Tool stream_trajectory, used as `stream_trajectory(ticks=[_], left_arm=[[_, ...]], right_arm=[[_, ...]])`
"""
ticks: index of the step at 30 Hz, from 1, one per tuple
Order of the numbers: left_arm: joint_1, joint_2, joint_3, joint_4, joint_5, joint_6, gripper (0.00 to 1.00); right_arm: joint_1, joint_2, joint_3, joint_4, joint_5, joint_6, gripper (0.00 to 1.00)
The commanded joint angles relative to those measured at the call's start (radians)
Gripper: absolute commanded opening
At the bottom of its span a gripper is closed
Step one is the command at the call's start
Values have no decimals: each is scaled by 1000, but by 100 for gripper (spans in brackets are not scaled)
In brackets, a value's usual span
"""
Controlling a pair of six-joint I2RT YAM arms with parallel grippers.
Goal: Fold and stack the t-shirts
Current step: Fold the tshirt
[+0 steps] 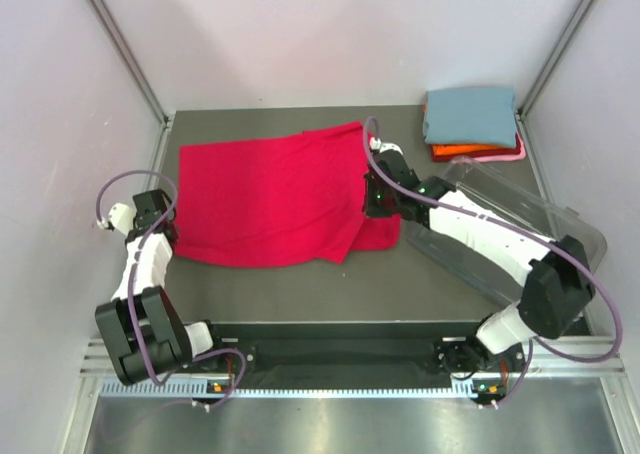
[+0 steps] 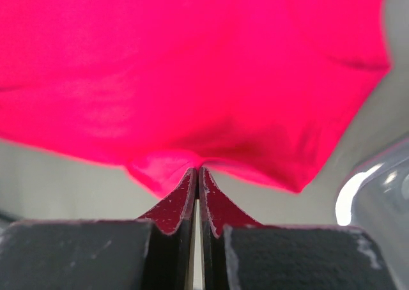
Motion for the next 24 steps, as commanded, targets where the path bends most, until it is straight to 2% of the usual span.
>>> stream_trajectory(ticks=[1, 5, 9, 15, 24], left_arm=[[5, 67, 70, 61, 19, 26, 0], [5, 96, 75, 102, 50, 10, 0], [1, 133, 125, 110, 21, 10, 0], [2, 223, 184, 101, -42, 14, 0], [2, 292, 237, 170, 36, 20, 0]], right_arm=[[-43, 60, 82, 1, 67, -87, 0], [-58, 148, 142, 31, 101, -144, 0], [-96, 206, 222, 15, 106, -175, 0], [-175, 251, 208, 39, 68, -173, 0], [-208, 272, 246, 84, 57, -207, 0]])
